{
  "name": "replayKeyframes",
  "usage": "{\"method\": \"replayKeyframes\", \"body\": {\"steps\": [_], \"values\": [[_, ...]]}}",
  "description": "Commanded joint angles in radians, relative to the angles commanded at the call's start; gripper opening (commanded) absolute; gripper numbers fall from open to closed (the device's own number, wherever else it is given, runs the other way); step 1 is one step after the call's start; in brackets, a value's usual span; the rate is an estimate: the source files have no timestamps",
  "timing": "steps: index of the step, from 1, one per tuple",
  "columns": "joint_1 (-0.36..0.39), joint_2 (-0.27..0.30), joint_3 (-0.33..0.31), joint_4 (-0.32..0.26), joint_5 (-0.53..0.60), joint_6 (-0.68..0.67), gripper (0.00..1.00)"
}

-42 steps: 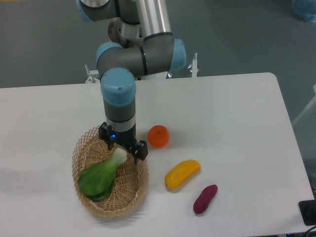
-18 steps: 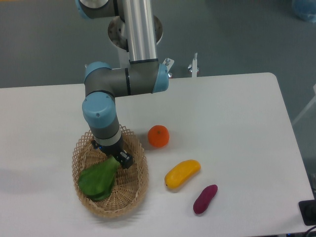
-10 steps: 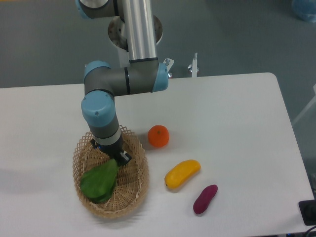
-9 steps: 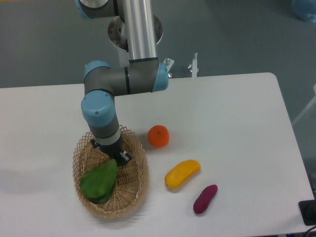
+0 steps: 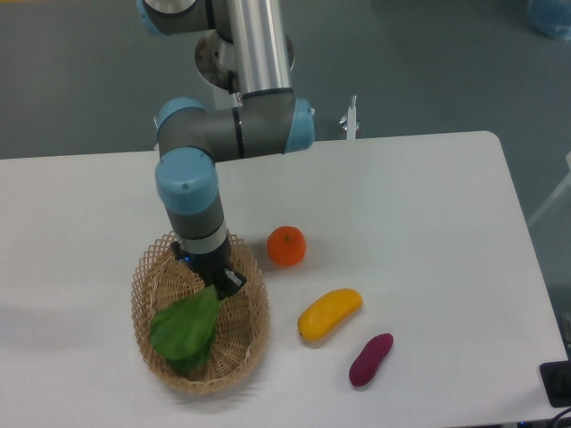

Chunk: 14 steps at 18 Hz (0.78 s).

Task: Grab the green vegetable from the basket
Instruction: 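Lift the bok choy out of the basket and carry it sideways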

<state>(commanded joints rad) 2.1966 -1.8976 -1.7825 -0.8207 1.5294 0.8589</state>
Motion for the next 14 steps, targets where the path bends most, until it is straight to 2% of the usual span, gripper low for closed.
{"method": "replayKeyframes", "body": {"steps": [3, 5, 12, 14], "values": [[0.032, 0.009, 0.023, -0.005, -0.003, 0.025, 0.33], [0.069, 0.041, 0.044, -0.015, -0.041, 0.026, 0.33], [0.21, 0.077, 0.117, -0.023, -0.144, 0.081, 0.32], [0.248, 0.089, 0.129, -0.052, -0.161, 0.132, 0.32]]}}
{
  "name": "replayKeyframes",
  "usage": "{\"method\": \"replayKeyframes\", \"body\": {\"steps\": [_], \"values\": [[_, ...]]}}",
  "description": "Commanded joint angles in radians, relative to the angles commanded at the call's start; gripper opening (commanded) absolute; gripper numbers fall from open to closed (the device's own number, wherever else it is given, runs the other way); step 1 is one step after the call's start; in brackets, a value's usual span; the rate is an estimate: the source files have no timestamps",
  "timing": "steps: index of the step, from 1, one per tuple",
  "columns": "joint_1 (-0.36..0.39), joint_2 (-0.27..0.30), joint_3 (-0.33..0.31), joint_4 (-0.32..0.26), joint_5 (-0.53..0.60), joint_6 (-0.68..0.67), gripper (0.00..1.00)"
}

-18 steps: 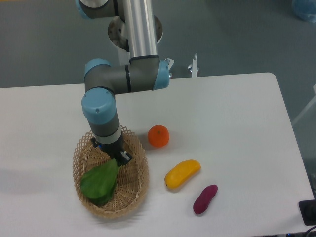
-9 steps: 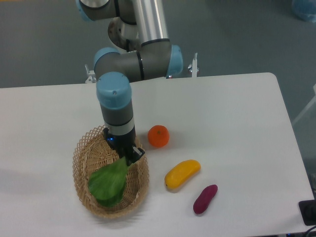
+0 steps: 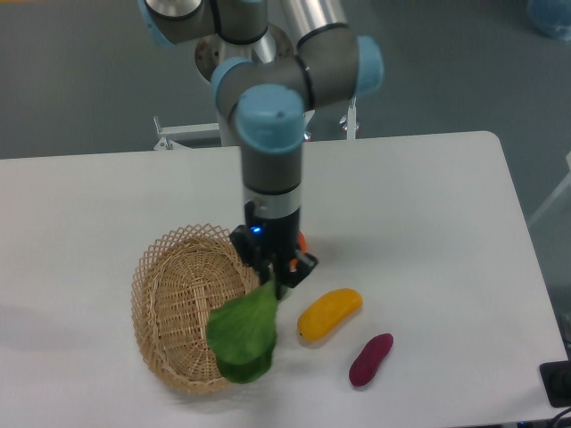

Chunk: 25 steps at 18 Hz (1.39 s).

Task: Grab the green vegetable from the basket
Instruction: 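Lift the bok choy out of the basket and carry it sideways, then hold the bok choy raised above the table beside the yellow banana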

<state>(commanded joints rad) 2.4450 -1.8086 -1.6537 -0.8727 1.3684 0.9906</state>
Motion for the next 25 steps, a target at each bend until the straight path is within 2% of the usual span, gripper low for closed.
{"method": "replayKeyframes", "body": {"steps": [5, 10, 14, 25], "values": [[0.1, 0.008, 0.054, -0.115, -0.032, 0.144, 0.32], [0.192, 0.008, 0.061, -0.153, -0.043, 0.293, 0.32], [0.239, 0.025, 0.068, -0.222, -0.043, 0.385, 0.32], [0.249, 0.035, 0.069, -0.23, -0.041, 0.396, 0.32]]}}
